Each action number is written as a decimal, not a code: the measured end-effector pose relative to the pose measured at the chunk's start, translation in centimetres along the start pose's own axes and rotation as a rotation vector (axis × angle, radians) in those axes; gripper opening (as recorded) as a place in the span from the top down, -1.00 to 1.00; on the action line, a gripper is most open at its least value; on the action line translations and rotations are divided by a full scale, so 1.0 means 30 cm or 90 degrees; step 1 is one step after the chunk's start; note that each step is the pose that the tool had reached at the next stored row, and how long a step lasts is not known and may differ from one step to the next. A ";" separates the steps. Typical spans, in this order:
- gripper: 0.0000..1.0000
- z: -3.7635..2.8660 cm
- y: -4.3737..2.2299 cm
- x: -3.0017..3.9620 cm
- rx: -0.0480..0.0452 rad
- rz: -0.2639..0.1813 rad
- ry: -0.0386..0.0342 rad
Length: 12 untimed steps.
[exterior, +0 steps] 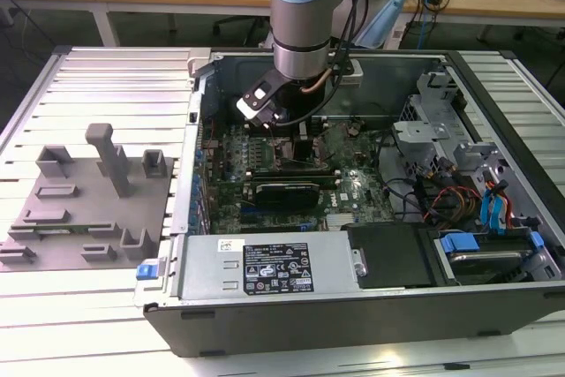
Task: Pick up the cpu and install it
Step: 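Place the cpu into insertion slot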
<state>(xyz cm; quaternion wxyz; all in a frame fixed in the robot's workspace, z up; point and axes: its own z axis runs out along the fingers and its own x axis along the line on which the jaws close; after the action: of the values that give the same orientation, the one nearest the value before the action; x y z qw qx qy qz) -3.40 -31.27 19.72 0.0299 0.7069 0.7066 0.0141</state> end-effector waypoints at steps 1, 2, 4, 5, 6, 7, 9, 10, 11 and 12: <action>-0.09 0.000 0.000 0.000 0.0000 0.000 0.0000; -0.09 0.000 0.000 0.000 0.0000 0.000 0.0001; -0.09 0.000 0.000 0.000 0.0000 0.000 0.0001; -0.09 0.000 0.000 0.000 0.0000 0.000 0.0000; -0.11 0.001 0.000 0.000 -0.0001 0.000 0.0001; -0.11 0.001 0.000 0.000 -0.0001 0.000 0.0004; -0.23 0.001 0.000 0.000 -0.0001 0.000 0.0002; -0.23 0.001 0.000 0.000 0.0000 0.000 0.0001; -0.23 0.001 0.000 0.000 0.0000 0.000 0.0020; -0.23 0.001 0.000 0.000 0.0000 0.000 0.0038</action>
<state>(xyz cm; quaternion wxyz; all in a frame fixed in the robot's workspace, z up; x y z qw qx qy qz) -3.41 -31.27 19.70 0.0278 0.7070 0.7065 0.0162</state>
